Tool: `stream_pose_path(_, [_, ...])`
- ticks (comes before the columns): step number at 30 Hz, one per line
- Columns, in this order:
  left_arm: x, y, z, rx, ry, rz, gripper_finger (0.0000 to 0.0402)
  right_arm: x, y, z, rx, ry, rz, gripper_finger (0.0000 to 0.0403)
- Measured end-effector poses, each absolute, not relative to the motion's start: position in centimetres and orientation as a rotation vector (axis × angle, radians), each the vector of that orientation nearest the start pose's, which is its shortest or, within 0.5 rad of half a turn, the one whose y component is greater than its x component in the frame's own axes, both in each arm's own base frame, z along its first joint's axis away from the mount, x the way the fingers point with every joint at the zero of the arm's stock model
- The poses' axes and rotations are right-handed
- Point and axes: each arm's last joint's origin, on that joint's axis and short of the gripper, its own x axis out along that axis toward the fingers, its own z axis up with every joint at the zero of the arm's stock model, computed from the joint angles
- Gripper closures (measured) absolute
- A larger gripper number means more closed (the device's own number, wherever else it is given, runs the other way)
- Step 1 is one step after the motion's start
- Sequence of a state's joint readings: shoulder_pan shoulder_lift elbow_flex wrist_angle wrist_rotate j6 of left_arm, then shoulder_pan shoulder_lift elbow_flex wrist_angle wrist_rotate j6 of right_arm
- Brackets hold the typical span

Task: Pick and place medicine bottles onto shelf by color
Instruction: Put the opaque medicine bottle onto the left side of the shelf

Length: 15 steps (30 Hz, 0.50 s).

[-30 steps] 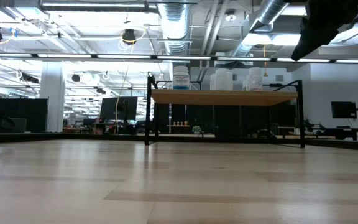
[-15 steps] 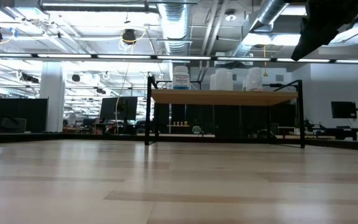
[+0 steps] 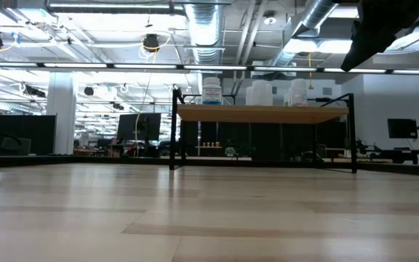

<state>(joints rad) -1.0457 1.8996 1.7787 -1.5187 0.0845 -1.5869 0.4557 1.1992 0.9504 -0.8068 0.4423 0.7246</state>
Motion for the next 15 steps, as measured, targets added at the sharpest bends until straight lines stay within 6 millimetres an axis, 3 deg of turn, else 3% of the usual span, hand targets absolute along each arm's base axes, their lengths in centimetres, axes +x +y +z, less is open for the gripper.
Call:
stream_pose_path(9, [16.4,-31.4,22.4,-0.450,1.624,0.435,0.0175,20.5,8.7,26.5,0.209,0.888,-0.322,0.0306])
stream_pose_path(15, [16.4,-30.2,18.7,-0.433,1.613,0.476,0.0175,20.5,8.7,26.6,0.209,0.888,-0.322,0.0306])
